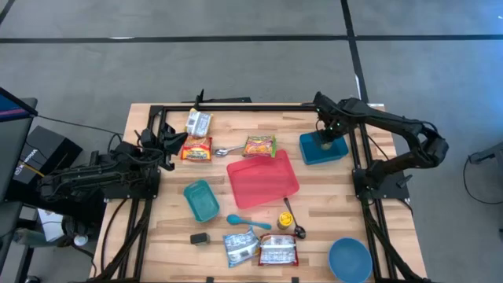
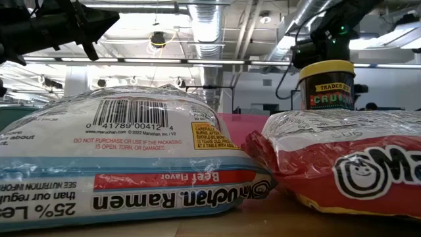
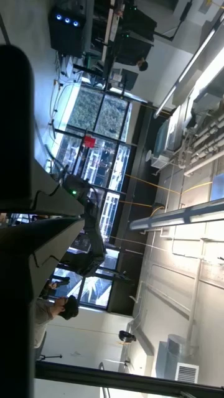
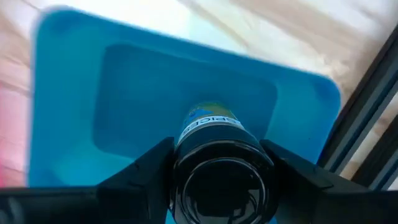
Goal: Pick & Place Food Item
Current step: Put the green seasoning bottle into the blue bin
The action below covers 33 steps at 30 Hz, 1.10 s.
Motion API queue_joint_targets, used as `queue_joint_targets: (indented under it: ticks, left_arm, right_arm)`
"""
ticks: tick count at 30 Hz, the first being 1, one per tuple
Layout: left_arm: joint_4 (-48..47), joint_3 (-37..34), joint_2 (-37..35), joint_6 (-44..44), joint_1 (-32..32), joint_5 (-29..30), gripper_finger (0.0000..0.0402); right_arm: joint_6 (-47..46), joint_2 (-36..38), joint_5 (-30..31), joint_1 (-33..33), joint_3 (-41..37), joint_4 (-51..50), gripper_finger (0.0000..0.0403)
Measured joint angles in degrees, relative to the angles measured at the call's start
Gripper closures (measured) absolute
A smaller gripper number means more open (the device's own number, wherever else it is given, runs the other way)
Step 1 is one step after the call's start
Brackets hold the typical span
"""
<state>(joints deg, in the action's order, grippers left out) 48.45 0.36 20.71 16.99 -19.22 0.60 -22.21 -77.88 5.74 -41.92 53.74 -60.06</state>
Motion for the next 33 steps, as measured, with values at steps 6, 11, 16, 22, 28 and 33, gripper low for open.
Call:
queue_joint_targets:
  ticks: [6,11,16,22,28,33]
  left_arm:
    - [0.0,0.0,0.0,0.0,0.0,0.0,0.0389]
    - [0.0,0.0,0.0,0.0,0.0,0.0,0.0389]
    - [0.0,0.0,0.1,0.0,0.0,0.0,0.0389]
    - [0.0,0.0,1.7,0.0,0.0,0.0,0.0389]
    - [1.3,0.0,3.1,0.0,0.0,0.0,0.0389]
    - [1.5,0.0,3.4,0.0,0.0,0.0,0.0389]
  right_arm:
    - [1.0,2.8,0.0,-2.0,-2.9,1.3,0.0204]
    - [1.4,7.2,0.1,-3.4,-3.0,4.1,0.0204]
    - [1.3,9.7,0.2,-5.8,-4.4,4.1,0.0204]
    - [3.1,9.7,-0.1,-9.4,-9.3,7.3,0.0204]
    - [3.3,9.7,-2.9,-9.9,-9.7,10.6,0.0203]
    - [3.3,9.7,-2.8,-10.0,-9.6,10.5,0.0203]
